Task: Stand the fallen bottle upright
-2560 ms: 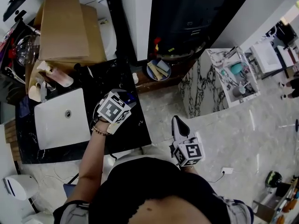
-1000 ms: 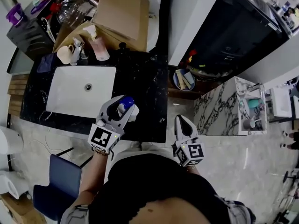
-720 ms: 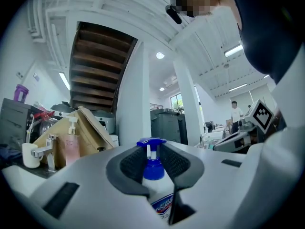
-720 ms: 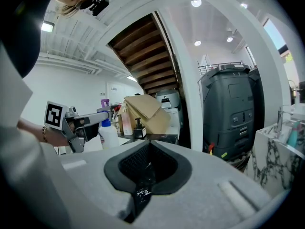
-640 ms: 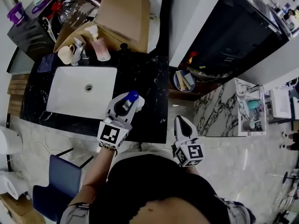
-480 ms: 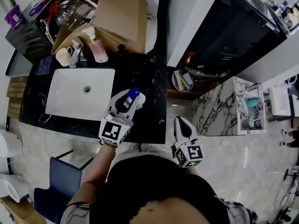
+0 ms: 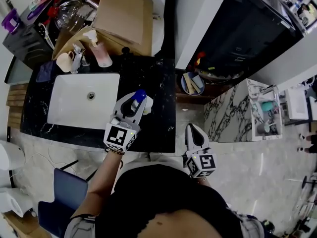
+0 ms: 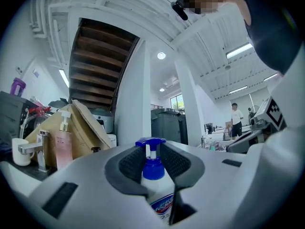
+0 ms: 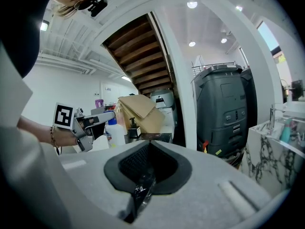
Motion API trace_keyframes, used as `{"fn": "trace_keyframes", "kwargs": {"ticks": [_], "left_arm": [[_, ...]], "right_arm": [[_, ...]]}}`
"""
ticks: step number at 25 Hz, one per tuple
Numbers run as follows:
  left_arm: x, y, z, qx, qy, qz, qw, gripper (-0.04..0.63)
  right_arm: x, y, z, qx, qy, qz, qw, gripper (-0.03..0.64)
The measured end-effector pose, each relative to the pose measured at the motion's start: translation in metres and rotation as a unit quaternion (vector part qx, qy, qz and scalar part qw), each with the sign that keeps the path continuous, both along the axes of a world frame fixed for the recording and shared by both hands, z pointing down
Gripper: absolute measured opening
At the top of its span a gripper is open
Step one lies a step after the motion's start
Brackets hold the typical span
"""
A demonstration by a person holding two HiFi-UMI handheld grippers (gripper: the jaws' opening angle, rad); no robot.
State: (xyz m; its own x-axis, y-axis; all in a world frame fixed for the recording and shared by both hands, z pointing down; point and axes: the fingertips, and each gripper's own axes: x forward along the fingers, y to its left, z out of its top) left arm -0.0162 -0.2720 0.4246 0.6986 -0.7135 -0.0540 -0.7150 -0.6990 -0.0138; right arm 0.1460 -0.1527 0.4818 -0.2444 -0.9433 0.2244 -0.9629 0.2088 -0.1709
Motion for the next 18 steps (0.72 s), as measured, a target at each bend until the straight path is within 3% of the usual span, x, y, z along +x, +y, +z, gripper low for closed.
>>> {"fn": "trace_keyframes", "kwargs": {"ticks": [18], "left_arm": [[0.015,0.010,0.003,0.011,-0.032,0.007,0.9994,0.286]], "right_arm": [[-0.001,-0.003,-0.003,0.005,0.001,-0.014,1.000,0.003]]}}
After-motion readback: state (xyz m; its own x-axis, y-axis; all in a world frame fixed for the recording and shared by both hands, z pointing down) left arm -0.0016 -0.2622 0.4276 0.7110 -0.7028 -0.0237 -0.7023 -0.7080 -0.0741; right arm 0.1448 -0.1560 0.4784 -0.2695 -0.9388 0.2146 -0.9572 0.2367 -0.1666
